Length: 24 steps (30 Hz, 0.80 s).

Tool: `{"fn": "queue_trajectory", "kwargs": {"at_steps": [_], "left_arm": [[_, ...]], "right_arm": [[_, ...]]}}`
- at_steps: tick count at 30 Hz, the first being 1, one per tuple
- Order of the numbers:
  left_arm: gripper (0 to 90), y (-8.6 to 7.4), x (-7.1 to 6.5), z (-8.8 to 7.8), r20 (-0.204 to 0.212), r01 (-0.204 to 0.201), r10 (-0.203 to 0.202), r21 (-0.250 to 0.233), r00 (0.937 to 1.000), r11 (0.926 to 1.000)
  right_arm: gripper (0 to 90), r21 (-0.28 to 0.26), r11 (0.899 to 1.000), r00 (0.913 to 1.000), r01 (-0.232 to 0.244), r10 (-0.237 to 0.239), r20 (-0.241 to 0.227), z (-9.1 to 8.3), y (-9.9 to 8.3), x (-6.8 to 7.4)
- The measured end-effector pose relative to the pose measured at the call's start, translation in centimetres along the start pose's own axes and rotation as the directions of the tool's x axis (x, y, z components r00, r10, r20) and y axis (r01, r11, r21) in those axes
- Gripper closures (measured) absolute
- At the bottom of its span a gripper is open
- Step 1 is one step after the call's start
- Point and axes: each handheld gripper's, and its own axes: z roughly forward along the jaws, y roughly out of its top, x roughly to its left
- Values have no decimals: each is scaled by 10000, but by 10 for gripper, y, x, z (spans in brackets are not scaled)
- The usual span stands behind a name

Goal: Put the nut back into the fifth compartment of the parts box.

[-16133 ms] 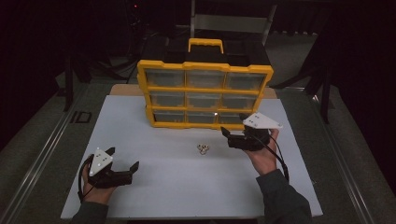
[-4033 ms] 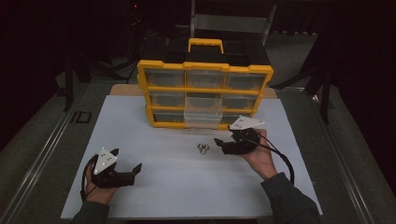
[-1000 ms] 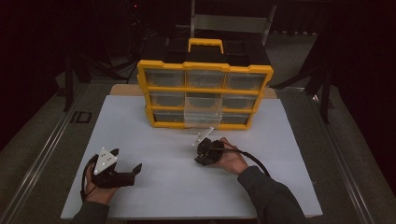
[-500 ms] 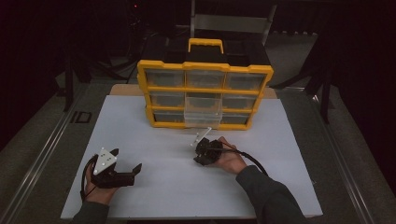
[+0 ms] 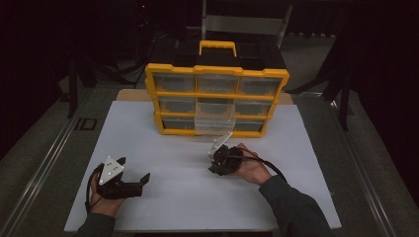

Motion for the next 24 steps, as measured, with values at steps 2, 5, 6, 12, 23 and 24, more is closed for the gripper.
{"fn": "queue_trajectory", "kwargs": {"at_steps": [2,5,6,12,23,24], "left_arm": [[6,0,0,0,0,-2,2,5,10000,10000],[6,0,0,0,-6,2,-2,12,10000,10000],[6,0,0,0,-4,1,-1,12,10000,10000],[6,0,0,0,-1,7,-7,17,10000,10000],[6,0,0,0,-5,15,-15,-8,10000,10000],[6,0,0,0,-5,13,-13,-12,10000,10000]], "right_arm": [[699,109,9999,10000,19,-18,-12,-7,0,0],[699,59,9998,9998,-193,193,-27,-17,0,-2],[699,-17,9998,9998,-174,174,-32,-20,0,-4],[699,-280,9986,9989,-460,459,-53,-38,-2,-11],[700,-506,9965,9975,-659,670,202,-74,4,-23],[700,-537,9964,9975,-658,671,230,-76,4,-25]]}}
